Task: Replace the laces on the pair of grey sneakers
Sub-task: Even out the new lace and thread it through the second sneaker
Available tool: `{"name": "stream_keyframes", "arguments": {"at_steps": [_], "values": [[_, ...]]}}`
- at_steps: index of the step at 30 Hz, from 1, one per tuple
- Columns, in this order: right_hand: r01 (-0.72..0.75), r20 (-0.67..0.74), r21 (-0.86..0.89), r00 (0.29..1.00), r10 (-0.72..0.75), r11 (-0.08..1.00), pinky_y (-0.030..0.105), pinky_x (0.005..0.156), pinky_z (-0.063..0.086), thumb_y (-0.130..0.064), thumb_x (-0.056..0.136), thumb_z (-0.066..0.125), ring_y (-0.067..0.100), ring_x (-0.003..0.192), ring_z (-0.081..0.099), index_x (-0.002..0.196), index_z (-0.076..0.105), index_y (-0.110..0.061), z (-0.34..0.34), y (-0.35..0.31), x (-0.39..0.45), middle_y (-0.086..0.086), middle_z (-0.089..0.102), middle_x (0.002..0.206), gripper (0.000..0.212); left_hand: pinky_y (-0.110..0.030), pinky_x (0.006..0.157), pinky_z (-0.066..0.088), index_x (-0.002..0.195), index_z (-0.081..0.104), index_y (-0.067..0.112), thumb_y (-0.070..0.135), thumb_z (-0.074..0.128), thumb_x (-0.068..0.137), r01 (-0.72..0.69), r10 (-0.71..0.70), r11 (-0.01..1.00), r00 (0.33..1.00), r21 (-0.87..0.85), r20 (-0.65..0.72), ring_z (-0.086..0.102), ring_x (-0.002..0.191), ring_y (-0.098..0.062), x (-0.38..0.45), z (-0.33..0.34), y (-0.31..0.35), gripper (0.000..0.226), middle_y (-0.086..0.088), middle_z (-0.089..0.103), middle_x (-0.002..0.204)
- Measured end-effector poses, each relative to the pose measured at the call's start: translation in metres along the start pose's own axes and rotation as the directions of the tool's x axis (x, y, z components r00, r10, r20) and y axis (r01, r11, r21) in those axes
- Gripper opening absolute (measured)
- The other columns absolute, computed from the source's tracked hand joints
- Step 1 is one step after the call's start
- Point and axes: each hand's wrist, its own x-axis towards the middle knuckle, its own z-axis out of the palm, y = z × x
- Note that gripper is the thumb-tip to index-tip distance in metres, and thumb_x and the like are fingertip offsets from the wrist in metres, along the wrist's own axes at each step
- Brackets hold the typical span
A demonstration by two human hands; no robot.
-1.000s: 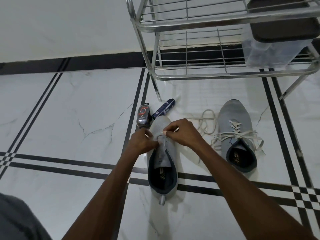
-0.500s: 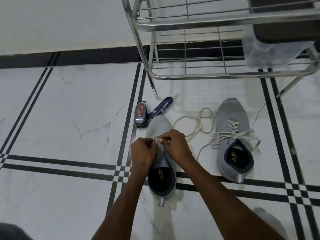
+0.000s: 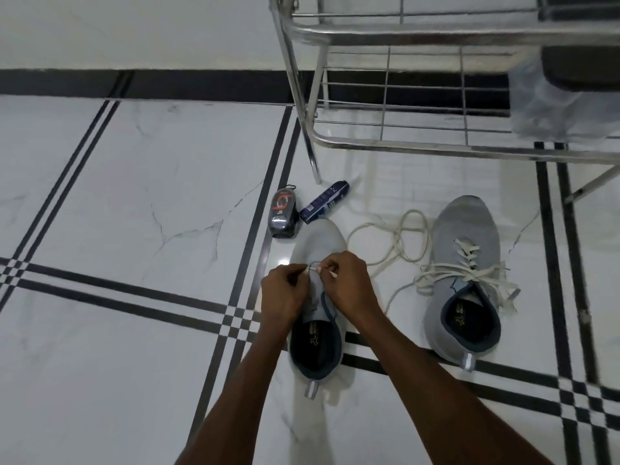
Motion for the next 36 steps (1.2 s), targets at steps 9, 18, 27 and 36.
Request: {"name": "stream_keyframes", "arguments": {"at_steps": [9,18,27,36], "values": [[-0.051,0.034,-0.028,0.998,0.052,0.998,0.035,0.074,0.054,-0.022,0.091,0.068,0.017,0.084,0.065,0.083,0.075,-0.012,0.003,0.006,0.003,0.003,0.070,0.089,0.015,-0.034,0.100,0.054,0.119,0.076,0.014,0.019,0.065,0.095,0.065,-0.062,0.994,0.997,-0.084,0.038,0.070,0.106,-0.013,-0.005,0.002,0.003,0.027,-0.004,0.076,0.115],[-0.038,0.159,-0.182,0.985,0.068,0.983,0.037,0.081,0.053,-0.025,0.096,0.058,0.025,0.097,0.063,0.091,0.073,-0.011,-0.014,-0.012,-0.010,0.007,0.063,0.105,0.021,-0.035,0.097,0.056,0.118,0.076,0.012,0.015,0.065,0.096,0.225,-0.215,0.960,0.974,-0.167,0.072,0.070,0.104,-0.016,-0.031,-0.006,0.021,0.025,-0.006,0.075,0.116],[0.056,0.157,-0.140,0.987,-0.034,0.989,0.043,0.081,0.053,-0.021,0.096,0.064,0.027,0.091,0.064,0.088,0.075,-0.005,-0.017,0.008,0.021,0.013,0.063,0.099,0.021,-0.011,0.080,0.050,0.112,0.078,0.019,0.021,0.065,0.096,0.071,-0.074,0.984,0.997,-0.164,-0.015,0.070,0.097,-0.005,-0.019,0.004,0.027,0.021,0.007,0.077,0.106],[0.128,0.209,-0.192,0.974,-0.087,0.973,0.044,0.082,0.053,-0.017,0.093,0.062,0.026,0.092,0.063,0.089,0.073,-0.009,-0.016,0.006,0.017,0.012,0.064,0.099,0.015,-0.008,0.081,0.050,0.115,0.076,0.015,0.018,0.063,0.097,0.059,-0.067,0.977,0.997,-0.203,-0.037,0.069,0.098,-0.007,-0.017,0.007,0.012,0.022,0.004,0.076,0.107]]}}
